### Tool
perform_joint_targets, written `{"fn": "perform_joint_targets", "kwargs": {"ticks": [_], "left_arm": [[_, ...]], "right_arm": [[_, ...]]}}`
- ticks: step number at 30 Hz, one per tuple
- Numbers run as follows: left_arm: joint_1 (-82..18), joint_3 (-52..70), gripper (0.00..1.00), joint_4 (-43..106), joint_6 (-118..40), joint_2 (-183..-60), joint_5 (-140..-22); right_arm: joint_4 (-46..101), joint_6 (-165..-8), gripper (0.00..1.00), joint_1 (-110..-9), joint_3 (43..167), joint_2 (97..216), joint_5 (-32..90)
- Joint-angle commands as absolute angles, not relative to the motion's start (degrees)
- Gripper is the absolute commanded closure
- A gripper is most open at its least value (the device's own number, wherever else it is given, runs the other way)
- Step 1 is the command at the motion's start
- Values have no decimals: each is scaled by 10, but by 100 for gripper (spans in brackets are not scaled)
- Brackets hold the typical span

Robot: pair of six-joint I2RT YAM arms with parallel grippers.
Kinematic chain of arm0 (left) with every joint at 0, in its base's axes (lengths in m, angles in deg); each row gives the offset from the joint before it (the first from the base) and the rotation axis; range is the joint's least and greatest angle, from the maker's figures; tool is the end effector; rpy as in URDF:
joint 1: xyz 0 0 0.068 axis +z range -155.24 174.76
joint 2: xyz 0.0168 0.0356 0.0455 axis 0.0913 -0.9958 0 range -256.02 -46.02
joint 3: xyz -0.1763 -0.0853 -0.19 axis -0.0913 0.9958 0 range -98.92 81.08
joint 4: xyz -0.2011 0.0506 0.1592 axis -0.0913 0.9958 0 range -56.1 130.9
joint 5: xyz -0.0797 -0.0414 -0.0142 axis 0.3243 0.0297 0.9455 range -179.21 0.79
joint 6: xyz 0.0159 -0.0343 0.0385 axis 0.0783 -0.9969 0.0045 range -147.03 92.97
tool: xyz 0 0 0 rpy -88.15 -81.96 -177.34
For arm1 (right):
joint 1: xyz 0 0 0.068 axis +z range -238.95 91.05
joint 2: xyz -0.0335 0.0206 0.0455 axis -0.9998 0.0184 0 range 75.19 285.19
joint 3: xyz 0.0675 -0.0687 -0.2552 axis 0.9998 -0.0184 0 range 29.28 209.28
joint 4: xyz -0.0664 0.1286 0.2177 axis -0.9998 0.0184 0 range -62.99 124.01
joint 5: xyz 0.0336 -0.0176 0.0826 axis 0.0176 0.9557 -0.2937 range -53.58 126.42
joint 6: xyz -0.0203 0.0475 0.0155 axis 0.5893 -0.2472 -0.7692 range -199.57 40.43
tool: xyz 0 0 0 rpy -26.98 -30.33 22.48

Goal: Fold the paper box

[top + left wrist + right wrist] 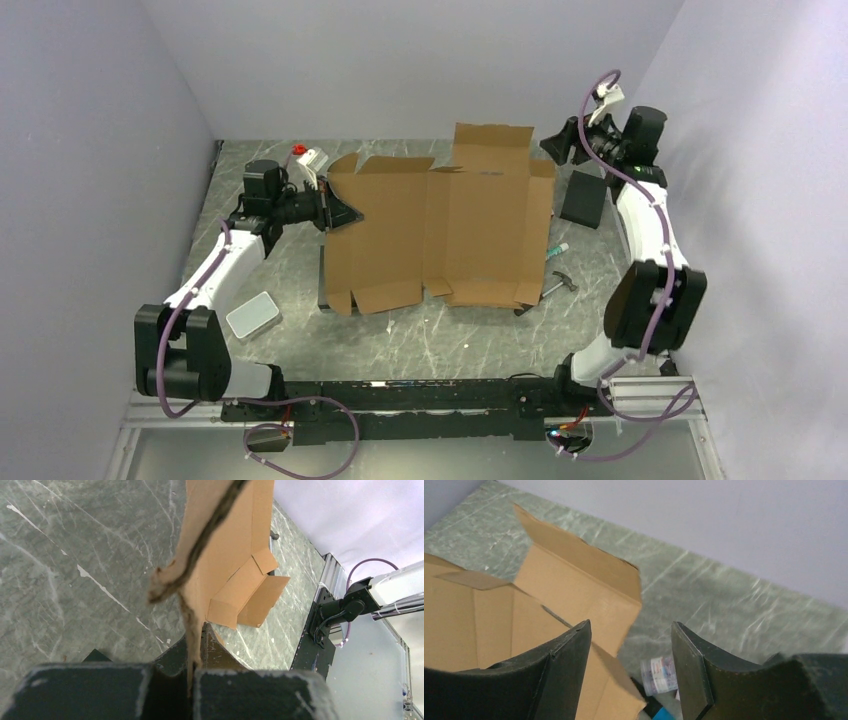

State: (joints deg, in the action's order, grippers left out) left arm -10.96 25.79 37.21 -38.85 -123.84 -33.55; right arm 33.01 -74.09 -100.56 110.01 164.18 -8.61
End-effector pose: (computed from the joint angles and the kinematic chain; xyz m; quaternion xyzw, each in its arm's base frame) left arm 0.2938 -0.0591 0.2921 0.2078 0.7614 -0.4625 0.4039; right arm 0.3601 -0.0483 0.3772 -0.1957 0.7408 0.2147 0.6057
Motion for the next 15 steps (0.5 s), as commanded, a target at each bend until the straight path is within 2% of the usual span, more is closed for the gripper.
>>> {"fn": "perform_joint_targets", "kwargs": {"ticks": [1,4,6,11,15], "left_arm": [[-114,246,100,359,-375,-1209,-321],[-115,246,100,364,-370,-1206,-324],[-115,245,100,363,-371,-1207,-323],[-115,244,100,368,-369,-1206,-328],[-116,244,100,367,-368,-1205,-327]], "right_arm": [[336,-788,43,-1012,1128,1704,-69],[344,-783,52,-1023,1132,1721,-73],[355,-776,51,-1033,1131,1729,-114],[416,-726,26,-1042,1138,1737,-215],[434,-706,24,-1041,1124,1734,-222]]}}
